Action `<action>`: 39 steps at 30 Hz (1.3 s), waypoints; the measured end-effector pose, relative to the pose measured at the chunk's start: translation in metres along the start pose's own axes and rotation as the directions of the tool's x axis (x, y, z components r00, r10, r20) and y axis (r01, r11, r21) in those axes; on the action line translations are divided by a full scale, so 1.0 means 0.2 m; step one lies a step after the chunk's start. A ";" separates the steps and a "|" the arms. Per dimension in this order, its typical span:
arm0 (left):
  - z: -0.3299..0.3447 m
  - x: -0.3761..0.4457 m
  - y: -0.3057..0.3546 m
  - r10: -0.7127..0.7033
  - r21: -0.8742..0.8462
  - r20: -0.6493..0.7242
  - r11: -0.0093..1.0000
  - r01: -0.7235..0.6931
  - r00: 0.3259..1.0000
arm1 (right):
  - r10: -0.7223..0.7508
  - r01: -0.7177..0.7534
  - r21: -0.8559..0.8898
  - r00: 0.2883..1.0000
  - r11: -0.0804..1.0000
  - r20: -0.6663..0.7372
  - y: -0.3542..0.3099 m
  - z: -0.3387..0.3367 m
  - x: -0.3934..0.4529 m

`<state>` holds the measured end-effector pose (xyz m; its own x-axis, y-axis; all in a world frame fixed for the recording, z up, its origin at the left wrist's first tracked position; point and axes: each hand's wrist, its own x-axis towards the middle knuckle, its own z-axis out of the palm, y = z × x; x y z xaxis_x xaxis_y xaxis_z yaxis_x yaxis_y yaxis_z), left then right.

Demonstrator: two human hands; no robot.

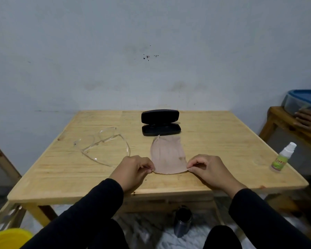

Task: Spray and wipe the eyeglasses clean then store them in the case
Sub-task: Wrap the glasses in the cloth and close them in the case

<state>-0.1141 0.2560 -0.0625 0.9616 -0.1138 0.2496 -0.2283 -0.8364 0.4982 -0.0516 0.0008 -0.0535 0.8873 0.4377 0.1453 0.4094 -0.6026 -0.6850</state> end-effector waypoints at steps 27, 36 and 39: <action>0.07 0.46 -0.15 -0.078 0.284 -0.007 0.956 0.077 0.997 | 0.005 0.001 -0.339 1.000 0.941 0.019 -0.04 0.11 0.47; -0.18 0.33 -0.21 -0.065 0.121 -0.217 0.988 0.093 0.974 | -0.080 0.080 -0.032 0.997 0.996 -0.006 -0.26 0.24 0.65; -0.33 0.17 -0.31 -0.057 0.103 -0.333 0.990 0.096 0.941 | -0.122 0.115 0.115 0.991 0.987 0.050 -0.36 0.32 0.70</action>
<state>-0.0774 0.3395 -0.0293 0.8676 0.1188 0.4829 -0.1176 -0.8945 0.4314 0.0297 0.1488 -0.0301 0.8190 0.5409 0.1916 0.4819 -0.4672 -0.7413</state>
